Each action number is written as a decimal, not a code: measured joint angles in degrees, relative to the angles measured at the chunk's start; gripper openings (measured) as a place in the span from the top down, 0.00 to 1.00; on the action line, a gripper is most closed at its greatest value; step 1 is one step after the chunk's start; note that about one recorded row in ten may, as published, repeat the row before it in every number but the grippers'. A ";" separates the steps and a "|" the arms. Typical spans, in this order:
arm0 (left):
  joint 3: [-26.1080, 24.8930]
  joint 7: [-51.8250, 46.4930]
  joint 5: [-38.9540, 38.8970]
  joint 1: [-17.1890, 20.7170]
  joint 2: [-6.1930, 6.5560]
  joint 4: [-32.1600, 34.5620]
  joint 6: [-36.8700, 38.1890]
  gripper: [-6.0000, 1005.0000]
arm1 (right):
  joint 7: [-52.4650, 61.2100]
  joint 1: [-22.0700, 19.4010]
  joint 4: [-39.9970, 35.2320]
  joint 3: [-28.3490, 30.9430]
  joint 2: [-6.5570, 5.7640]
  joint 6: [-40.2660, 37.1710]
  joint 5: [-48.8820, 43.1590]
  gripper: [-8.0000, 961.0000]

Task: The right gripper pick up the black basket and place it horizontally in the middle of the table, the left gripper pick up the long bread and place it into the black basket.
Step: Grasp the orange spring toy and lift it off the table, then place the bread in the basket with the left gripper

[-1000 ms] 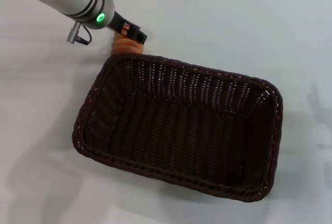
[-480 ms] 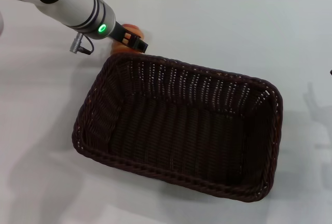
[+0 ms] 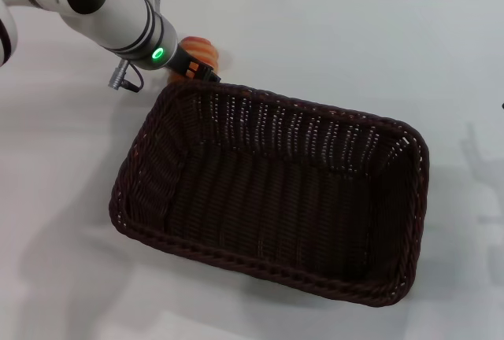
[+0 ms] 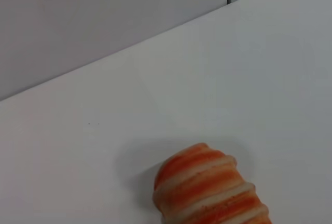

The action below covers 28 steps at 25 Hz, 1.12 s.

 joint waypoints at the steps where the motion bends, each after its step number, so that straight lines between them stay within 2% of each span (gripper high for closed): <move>1: 0.00 0.07 0.12 -0.31 0.03 0.25 -0.08 0.17 | -0.01 0.12 0.00 -0.03 -0.09 0.00 -0.05 0.14; 4: -0.01 0.88 0.19 -0.44 0.04 0.31 -0.12 0.18 | -0.02 0.21 0.00 -0.12 -0.24 0.00 -0.08 0.14; 8: 0.19 2.00 0.16 -0.42 -0.03 -0.01 0.12 0.34 | -0.04 0.23 0.02 -0.16 -0.47 0.00 -0.12 0.15; 15: 1.29 3.03 0.03 0.24 -0.02 -1.53 0.76 0.42 | -0.04 -0.06 -0.30 -0.11 -0.56 -0.01 -0.12 0.15; 16: 2.05 3.04 0.05 1.85 -0.02 -4.90 1.53 0.47 | -0.04 -0.07 -0.34 -0.10 -0.57 0.00 -0.13 0.15; 17: 2.05 3.04 0.05 1.85 -0.02 -4.90 1.53 0.48 | -0.04 -0.07 -0.34 -0.10 -0.57 0.00 -0.13 0.15; 18: 3.16 3.07 -0.03 5.42 -0.01 -11.84 2.33 0.48 | -0.04 -0.09 -0.41 -0.10 -0.57 -0.01 -0.13 0.15; 19: 3.16 3.07 -0.03 5.42 -0.01 -11.84 2.33 0.49 | -0.04 -0.09 -0.41 -0.10 -0.57 -0.01 -0.13 0.15; 21: 4.09 3.62 -0.05 9.89 0.18 -20.57 2.93 0.51 | -0.04 -0.16 -0.45 -0.17 -0.62 -0.01 -0.12 0.15; 22: 4.09 3.62 -0.05 9.89 0.18 -20.57 2.93 0.51 | -0.04 -0.16 -0.45 -0.17 -0.62 -0.01 -0.12 0.15; 25: 3.95 5.11 -0.06 13.11 0.38 -28.08 0.60 0.53 | -0.04 -0.18 -0.58 -0.17 -0.66 0.00 -0.13 0.15; 26: 3.96 6.08 0.02 15.60 0.39 -33.32 -1.48 0.53 | -0.04 -0.19 -0.67 -0.17 -0.66 0.03 -0.13 0.15; 27: 3.96 6.08 0.02 15.60 0.39 -33.32 -1.48 0.54 | -0.04 -0.19 -0.67 -0.17 -0.66 0.03 -0.13 0.15; 28: 4.29 7.19 -0.11 18.74 0.38 -39.82 -3.46 0.54 | -0.04 -0.18 -0.67 -0.16 -0.66 0.04 -0.12 0.15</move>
